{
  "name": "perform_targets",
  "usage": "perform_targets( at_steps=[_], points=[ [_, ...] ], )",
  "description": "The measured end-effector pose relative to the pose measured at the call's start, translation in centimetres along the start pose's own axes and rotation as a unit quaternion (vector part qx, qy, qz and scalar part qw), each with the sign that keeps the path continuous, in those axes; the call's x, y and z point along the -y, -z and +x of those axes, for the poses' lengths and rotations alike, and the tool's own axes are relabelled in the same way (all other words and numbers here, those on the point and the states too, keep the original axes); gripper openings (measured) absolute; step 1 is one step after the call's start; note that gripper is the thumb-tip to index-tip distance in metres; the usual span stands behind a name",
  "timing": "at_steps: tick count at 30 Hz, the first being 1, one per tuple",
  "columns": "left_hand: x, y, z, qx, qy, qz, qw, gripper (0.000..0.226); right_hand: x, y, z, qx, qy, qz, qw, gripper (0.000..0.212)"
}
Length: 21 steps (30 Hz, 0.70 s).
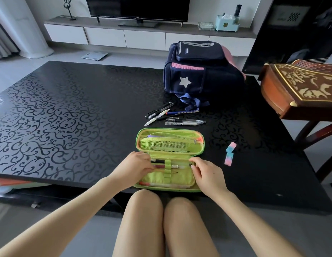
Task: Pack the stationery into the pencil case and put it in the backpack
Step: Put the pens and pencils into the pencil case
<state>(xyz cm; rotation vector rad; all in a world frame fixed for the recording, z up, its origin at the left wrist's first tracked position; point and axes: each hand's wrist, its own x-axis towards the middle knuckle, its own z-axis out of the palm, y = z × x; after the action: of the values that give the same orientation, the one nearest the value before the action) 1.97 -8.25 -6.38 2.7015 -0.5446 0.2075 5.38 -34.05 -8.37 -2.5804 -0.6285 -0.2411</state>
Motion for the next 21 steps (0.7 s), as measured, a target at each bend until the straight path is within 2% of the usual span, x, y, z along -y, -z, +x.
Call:
perform_targets(
  at_steps=[6,10,15,18,21],
  points=[
    [-3.7,-1.3,2.6,0.046,0.058,-0.018,0.997,0.009,0.2,0.4,-0.1,0.017,0.011,-0.005,1.0,0.021],
    [-2.2,0.7,2.7,0.034,0.09,-0.041,0.995,0.017,0.3,1.9,1.2,0.095,0.006,0.007,0.995,0.022],
    [0.1,3.0,3.8,-0.042,0.143,-0.064,0.987,0.014,-1.2,3.4,7.1,-0.017,-0.06,0.009,0.998,0.019],
    [1.3,3.8,5.3,-0.059,0.176,-0.087,0.979,0.007,-3.2,2.8,12.6,-0.001,-0.108,-0.044,0.993,0.022],
    [2.0,3.8,6.5,-0.069,0.186,-0.105,0.975,0.006,-4.4,1.9,17.2,0.035,-0.109,-0.069,0.991,0.028]
  ],
)
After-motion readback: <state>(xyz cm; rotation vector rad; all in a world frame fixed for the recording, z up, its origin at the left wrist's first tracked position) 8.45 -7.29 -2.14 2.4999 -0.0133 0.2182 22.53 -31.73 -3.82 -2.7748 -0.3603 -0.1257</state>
